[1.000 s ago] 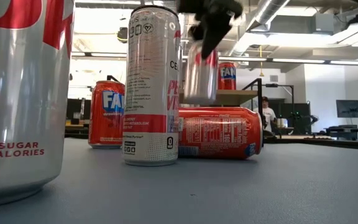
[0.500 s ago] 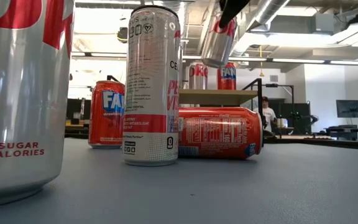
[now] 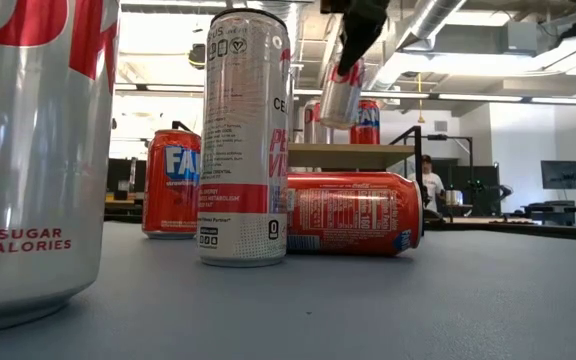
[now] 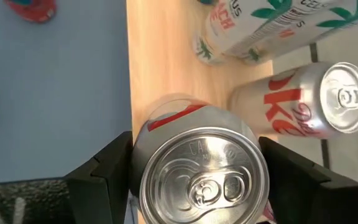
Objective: Place canned beverage on shelf
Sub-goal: Put the center silver soda can on the shelf aligned with the other silver soda can
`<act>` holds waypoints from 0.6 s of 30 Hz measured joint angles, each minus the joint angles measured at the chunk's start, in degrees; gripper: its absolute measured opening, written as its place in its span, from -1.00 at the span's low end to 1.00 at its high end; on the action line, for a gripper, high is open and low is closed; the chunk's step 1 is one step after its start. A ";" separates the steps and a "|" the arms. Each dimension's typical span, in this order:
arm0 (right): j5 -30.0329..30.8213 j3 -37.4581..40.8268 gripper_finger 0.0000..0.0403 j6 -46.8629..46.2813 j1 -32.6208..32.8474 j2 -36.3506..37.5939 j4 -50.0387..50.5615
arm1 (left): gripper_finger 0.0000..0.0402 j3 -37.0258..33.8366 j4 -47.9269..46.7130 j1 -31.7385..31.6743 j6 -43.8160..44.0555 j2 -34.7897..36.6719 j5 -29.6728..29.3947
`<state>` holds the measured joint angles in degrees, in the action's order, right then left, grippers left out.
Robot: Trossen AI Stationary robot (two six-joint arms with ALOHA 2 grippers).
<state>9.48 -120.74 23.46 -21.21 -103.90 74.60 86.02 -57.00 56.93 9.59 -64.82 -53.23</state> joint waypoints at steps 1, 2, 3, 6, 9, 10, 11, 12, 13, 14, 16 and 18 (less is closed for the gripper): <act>-0.75 -0.92 0.36 0.02 -0.41 -0.90 0.35 | 0.64 0.00 -0.32 0.00 0.18 0.00 -0.04; -1.00 -1.77 0.36 0.05 -0.67 -1.63 0.71 | 0.64 0.00 -0.48 0.00 0.47 0.00 -0.09; -0.99 -2.56 0.36 0.33 -0.86 -2.31 1.21 | 0.64 0.00 -0.73 0.00 0.67 0.00 -0.13; -1.04 -3.93 0.36 1.54 -1.76 -4.14 3.35 | 0.64 0.00 -1.34 -0.02 1.29 0.00 -0.15; -2.90 -4.35 0.36 2.29 -2.65 -5.69 3.36 | 0.64 0.00 -1.89 0.00 1.88 0.00 -0.17; -3.50 -4.44 0.36 2.31 -2.95 -6.20 3.45 | 0.64 0.00 -2.02 -0.01 2.06 0.00 -0.15; -3.63 -4.47 0.36 2.37 -3.10 -6.61 3.59 | 0.64 0.00 -2.09 -0.01 2.11 0.00 -0.17; -3.59 -4.47 0.36 2.47 -3.28 -6.89 3.72 | 0.64 0.00 -2.09 -0.02 2.14 0.00 -0.16; -3.60 -4.50 0.36 2.50 -3.37 -7.04 3.73 | 0.64 0.00 -2.09 0.00 2.17 0.00 -0.17; -3.64 -4.51 0.36 2.49 -3.47 -7.04 3.87 | 0.64 0.00 -2.09 -0.01 2.19 0.00 -0.15; -3.81 -4.56 0.37 2.55 -3.73 -7.04 4.09 | 0.64 0.00 -2.10 -0.01 2.21 0.00 -0.15; -3.77 -4.56 0.39 2.53 -3.63 -7.04 3.44 | 0.64 0.00 -2.12 -0.02 2.21 0.00 -0.15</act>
<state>5.72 -125.29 25.99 -24.84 -110.93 78.04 86.02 -59.12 56.91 11.79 -64.82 -53.39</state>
